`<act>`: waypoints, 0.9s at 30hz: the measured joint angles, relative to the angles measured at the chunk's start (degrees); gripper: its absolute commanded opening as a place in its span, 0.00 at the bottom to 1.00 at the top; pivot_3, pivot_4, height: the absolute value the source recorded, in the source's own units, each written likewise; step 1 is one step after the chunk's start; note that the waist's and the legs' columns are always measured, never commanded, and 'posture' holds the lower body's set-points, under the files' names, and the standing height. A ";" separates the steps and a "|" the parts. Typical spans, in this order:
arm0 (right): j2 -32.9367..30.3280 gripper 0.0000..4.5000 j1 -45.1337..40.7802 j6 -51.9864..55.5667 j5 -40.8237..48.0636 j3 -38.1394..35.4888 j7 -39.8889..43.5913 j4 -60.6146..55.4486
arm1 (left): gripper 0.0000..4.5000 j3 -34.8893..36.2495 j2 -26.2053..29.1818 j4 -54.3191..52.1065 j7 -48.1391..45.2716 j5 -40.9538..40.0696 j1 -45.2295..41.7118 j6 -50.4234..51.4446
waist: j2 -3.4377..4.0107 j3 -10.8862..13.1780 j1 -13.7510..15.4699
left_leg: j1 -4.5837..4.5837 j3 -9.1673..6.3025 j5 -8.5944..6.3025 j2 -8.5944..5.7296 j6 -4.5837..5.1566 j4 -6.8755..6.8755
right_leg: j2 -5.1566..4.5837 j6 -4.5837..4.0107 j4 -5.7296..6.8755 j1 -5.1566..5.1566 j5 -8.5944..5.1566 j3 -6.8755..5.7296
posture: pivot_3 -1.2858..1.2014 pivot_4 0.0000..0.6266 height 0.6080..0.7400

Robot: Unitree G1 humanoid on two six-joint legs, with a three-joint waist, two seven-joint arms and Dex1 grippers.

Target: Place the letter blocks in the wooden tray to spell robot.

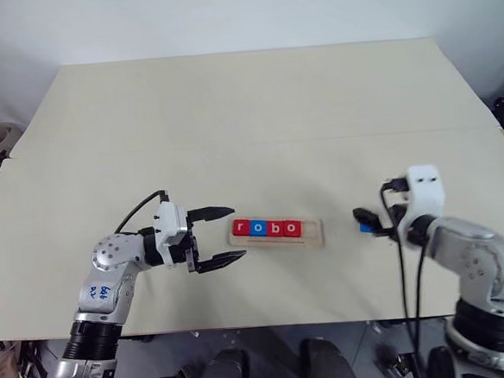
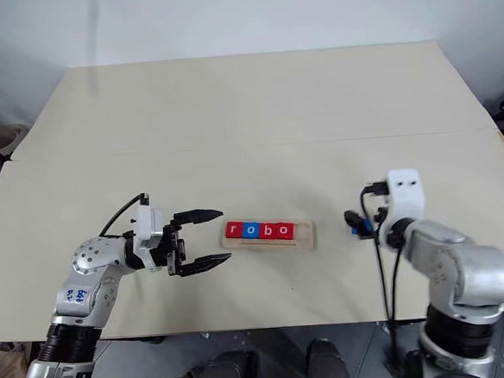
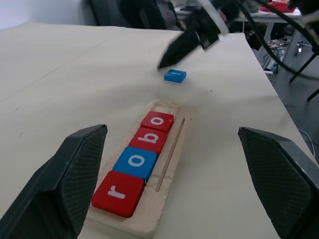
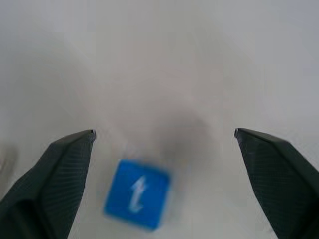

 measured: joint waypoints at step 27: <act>-22.65 1.00 1.54 -77.70 -2.71 13.78 60.12 49.61 | 1.00 2.24 1.54 -1.16 0.10 -0.06 1.18 -0.55 | -0.03 0.03 0.02 | 0.12 0.17 0.00 0.08 -0.01 0.14 | -0.01 0.09 -0.24 0.18 0.05 -0.02 | 0.52 0.24 1.00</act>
